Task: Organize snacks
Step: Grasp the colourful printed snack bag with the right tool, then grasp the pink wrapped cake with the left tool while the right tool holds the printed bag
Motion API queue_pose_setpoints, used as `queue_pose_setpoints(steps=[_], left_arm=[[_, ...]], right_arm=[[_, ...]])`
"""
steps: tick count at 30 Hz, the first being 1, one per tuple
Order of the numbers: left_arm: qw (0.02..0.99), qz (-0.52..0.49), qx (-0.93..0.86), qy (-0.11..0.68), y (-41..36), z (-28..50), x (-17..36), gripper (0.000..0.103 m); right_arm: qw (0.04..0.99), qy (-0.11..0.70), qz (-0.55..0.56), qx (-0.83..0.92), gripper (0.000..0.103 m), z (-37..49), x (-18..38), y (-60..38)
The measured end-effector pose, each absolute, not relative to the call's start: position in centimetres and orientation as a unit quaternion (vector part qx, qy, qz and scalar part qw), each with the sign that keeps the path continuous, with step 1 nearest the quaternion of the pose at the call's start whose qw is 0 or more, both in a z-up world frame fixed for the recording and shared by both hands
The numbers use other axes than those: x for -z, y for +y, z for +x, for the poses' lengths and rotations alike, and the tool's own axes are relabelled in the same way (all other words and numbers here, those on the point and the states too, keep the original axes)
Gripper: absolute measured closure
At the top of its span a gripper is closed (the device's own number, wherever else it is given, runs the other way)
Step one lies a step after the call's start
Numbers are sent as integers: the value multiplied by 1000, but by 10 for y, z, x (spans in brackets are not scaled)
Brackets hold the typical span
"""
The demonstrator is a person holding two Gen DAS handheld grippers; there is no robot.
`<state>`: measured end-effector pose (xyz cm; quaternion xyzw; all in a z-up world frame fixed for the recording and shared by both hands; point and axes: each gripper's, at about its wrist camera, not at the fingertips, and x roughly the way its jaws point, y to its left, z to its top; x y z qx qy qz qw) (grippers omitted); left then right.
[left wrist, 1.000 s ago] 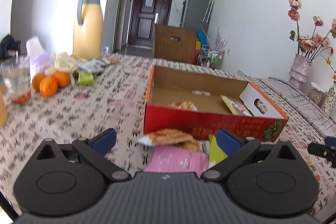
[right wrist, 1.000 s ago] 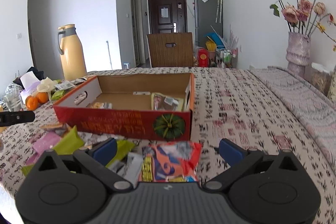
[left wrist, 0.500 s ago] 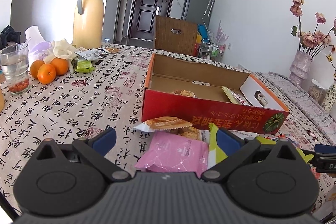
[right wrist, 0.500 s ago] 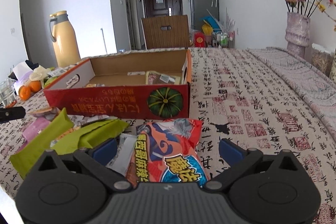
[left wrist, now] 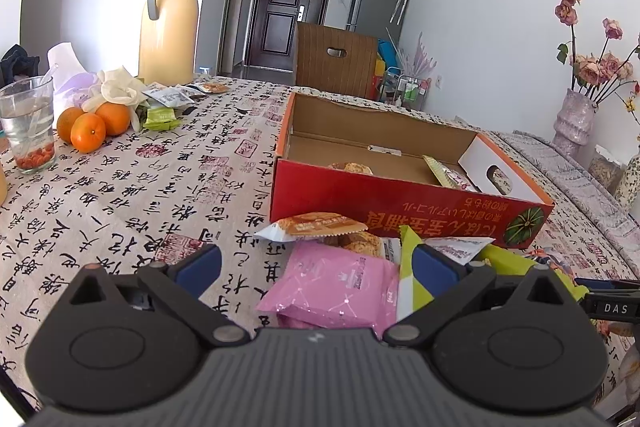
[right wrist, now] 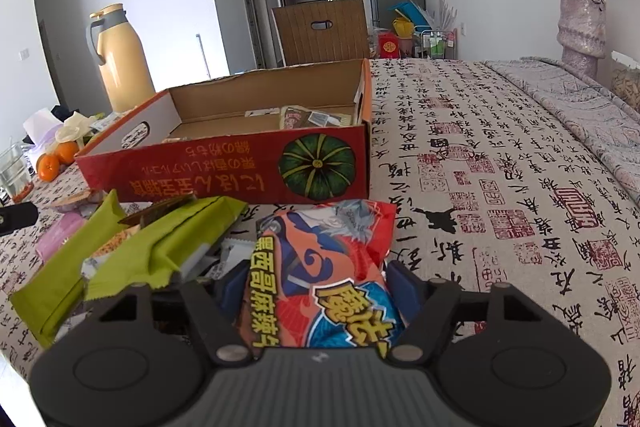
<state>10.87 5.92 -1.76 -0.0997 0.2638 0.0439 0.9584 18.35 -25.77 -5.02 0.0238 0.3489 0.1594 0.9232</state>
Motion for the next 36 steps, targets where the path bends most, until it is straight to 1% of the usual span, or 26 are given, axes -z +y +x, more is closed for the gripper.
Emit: queue_pose_setpoints(steps=[4, 6, 11, 20, 25, 31, 36], left_arm=[[958, -100, -45, 266, 59, 109, 18, 0], [957, -99, -46, 268, 59, 109, 18, 0], [956, -95, -49, 272, 59, 110, 18, 0], [950, -59, -52, 301, 60, 121, 18, 0], [937, -12, -42, 348, 56, 139, 26, 0], [930, 1, -18, 366, 49, 149, 30, 0], [928, -10, -10, 372, 48, 155, 31, 0]], right_arm=[[922, 351, 30, -163, 39, 183, 53, -259], [922, 350, 35, -163, 43, 183, 53, -261], [924, 343, 42, -166, 46, 179, 52, -264], [940, 301, 59, -148, 47, 169, 35, -278], [944, 292, 65, -142, 47, 168, 32, -283], [944, 291, 70, -140, 47, 167, 33, -286], [944, 292, 73, -139, 46, 167, 34, -287]])
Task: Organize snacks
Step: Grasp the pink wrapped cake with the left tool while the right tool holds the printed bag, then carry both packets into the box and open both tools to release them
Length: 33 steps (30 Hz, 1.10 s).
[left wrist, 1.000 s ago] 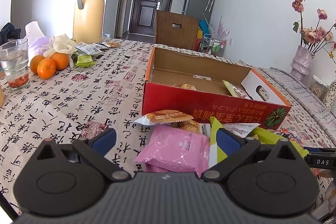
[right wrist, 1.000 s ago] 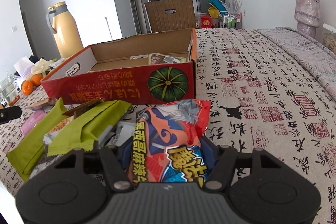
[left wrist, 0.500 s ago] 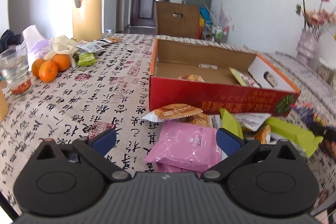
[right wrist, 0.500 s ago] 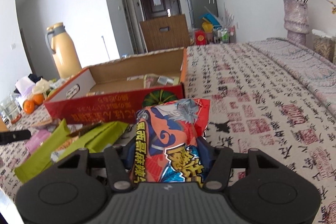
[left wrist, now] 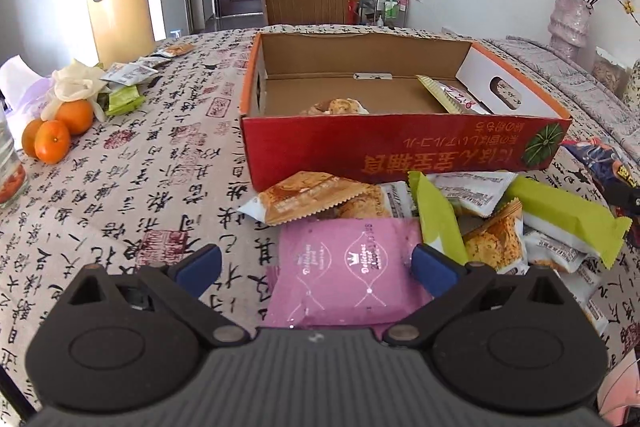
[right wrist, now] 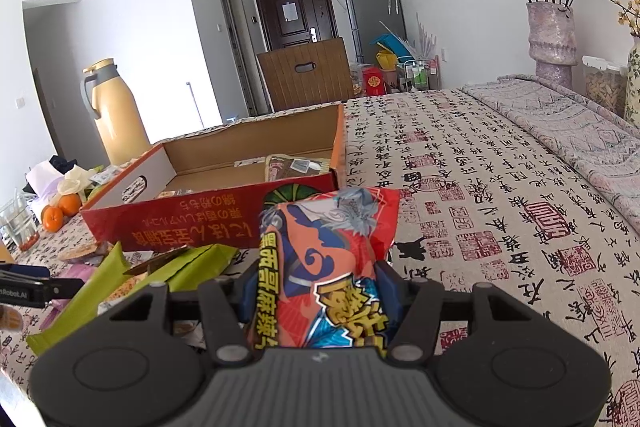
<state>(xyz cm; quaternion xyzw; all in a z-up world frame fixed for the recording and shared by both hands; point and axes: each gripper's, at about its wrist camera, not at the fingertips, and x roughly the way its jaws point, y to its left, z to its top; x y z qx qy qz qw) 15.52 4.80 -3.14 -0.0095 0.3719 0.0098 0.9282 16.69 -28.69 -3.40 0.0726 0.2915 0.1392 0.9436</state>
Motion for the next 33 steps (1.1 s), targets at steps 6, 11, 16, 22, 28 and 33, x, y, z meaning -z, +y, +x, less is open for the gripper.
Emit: queue_pose_setpoints(steps=[6, 11, 16, 22, 28, 33], left_arm=[[925, -28, 1, 380, 50, 159, 35, 0], [924, -52, 6, 378, 53, 155, 36, 11], [926, -71, 23, 371, 53, 150, 35, 35], [928, -82, 18, 363, 54, 146, 33, 43], [929, -92, 8, 357, 60, 144, 33, 44], [932, -97, -8, 350, 66, 139, 30, 45]], right_arm=[[943, 292, 78, -139, 46, 168, 36, -288], [943, 292, 81, -141, 46, 168, 37, -289], [942, 292, 82, -143, 46, 169, 38, -290], [942, 292, 84, -142, 46, 168, 39, -292], [942, 291, 84, -145, 46, 167, 38, -291], [942, 290, 84, -145, 46, 167, 38, -291]])
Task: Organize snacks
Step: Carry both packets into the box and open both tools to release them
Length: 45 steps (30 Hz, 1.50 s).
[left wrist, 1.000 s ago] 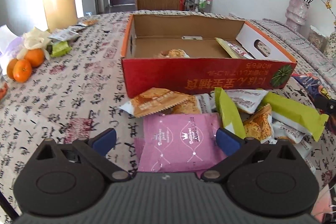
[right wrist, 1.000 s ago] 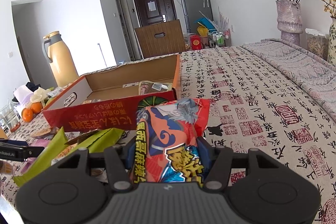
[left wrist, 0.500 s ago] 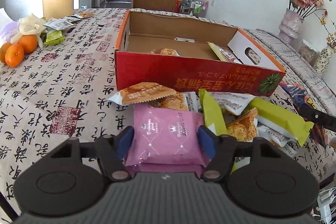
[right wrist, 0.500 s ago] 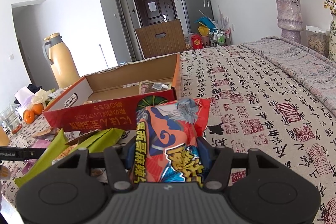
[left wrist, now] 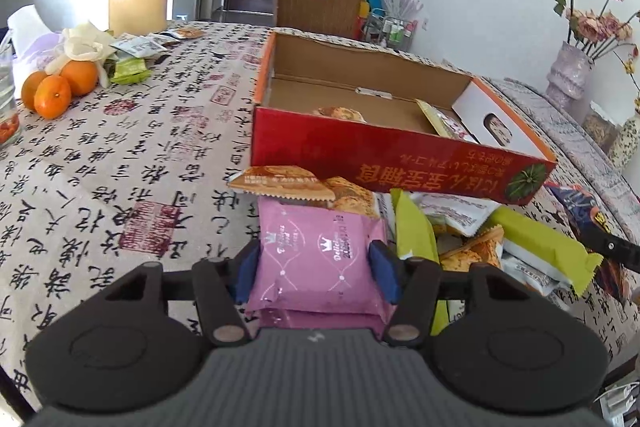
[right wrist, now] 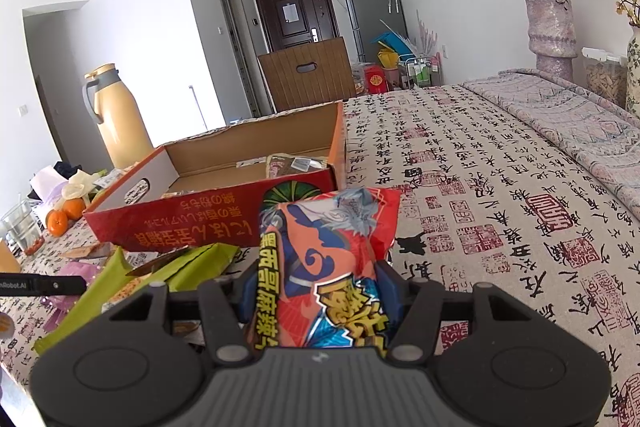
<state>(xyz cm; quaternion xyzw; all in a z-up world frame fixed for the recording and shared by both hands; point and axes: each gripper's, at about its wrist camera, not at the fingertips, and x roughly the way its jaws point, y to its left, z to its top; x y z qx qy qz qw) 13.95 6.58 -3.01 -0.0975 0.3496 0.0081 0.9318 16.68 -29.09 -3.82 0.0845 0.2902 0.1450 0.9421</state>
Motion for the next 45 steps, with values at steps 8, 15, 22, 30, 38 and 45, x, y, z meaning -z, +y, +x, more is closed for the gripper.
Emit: queue_pose_setpoints(steps=[8, 15, 22, 30, 38, 45], left_arm=[[936, -101, -19, 336, 72, 133, 22, 45], [943, -103, -20, 317, 74, 126, 12, 45], [950, -99, -19, 297, 74, 118, 1, 45], [956, -91, -14, 277, 71, 116, -14, 44], [962, -85, -9, 260, 67, 127, -25, 44], [967, -81, -8, 243, 65, 149, -36, 44]], right_arm=[[944, 284, 84, -147, 46, 163, 34, -291], [946, 277, 80, -148, 46, 161, 28, -289], [948, 269, 79, -150, 46, 157, 25, -289], [952, 255, 72, -152, 46, 157, 13, -286], [957, 236, 63, -158, 46, 166, 1, -284], [960, 215, 55, -173, 46, 190, -14, -272]])
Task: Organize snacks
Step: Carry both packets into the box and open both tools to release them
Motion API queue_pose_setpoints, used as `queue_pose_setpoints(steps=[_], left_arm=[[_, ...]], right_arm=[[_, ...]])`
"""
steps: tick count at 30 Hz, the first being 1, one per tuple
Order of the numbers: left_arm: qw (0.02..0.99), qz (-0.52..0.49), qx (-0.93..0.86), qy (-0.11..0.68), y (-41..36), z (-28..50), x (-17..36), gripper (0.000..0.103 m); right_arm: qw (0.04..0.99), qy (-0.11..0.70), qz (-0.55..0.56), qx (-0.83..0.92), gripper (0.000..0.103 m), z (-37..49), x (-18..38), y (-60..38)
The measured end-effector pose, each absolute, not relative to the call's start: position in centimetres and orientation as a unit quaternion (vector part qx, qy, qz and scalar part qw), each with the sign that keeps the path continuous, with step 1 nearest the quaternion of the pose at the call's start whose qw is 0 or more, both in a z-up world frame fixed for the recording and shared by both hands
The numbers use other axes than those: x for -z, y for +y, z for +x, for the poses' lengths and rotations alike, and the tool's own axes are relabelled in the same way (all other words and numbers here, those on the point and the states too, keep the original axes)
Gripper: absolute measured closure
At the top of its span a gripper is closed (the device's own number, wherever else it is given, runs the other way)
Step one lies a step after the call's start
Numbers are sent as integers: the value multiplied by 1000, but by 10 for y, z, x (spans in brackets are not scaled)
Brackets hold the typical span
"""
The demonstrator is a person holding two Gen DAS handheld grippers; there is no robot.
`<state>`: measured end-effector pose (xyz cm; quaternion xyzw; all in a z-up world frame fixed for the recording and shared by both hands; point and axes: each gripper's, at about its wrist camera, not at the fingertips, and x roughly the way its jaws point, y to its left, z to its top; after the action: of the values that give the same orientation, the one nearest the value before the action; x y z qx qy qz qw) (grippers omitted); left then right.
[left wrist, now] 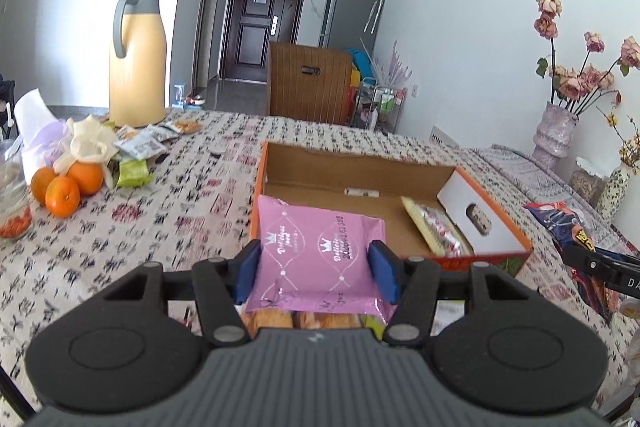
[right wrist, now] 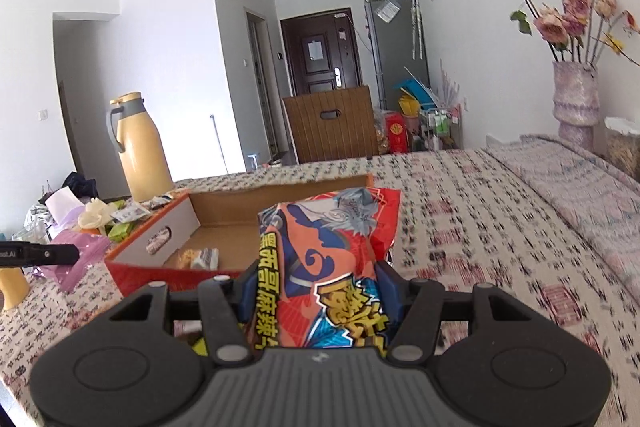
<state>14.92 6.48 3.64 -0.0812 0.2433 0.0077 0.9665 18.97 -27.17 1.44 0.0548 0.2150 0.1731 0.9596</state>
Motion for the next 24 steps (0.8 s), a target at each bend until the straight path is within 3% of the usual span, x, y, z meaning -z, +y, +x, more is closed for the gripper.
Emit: queue_pose_setpoints(steps=[10, 24], left_arm=[[973, -70, -18, 219, 56, 204, -54, 44], [962, -37, -74, 260, 48, 298, -38, 47]], right_arm=[[959, 207, 47, -188, 46, 249, -30, -244], [950, 253, -3, -183, 46, 320, -20, -194]])
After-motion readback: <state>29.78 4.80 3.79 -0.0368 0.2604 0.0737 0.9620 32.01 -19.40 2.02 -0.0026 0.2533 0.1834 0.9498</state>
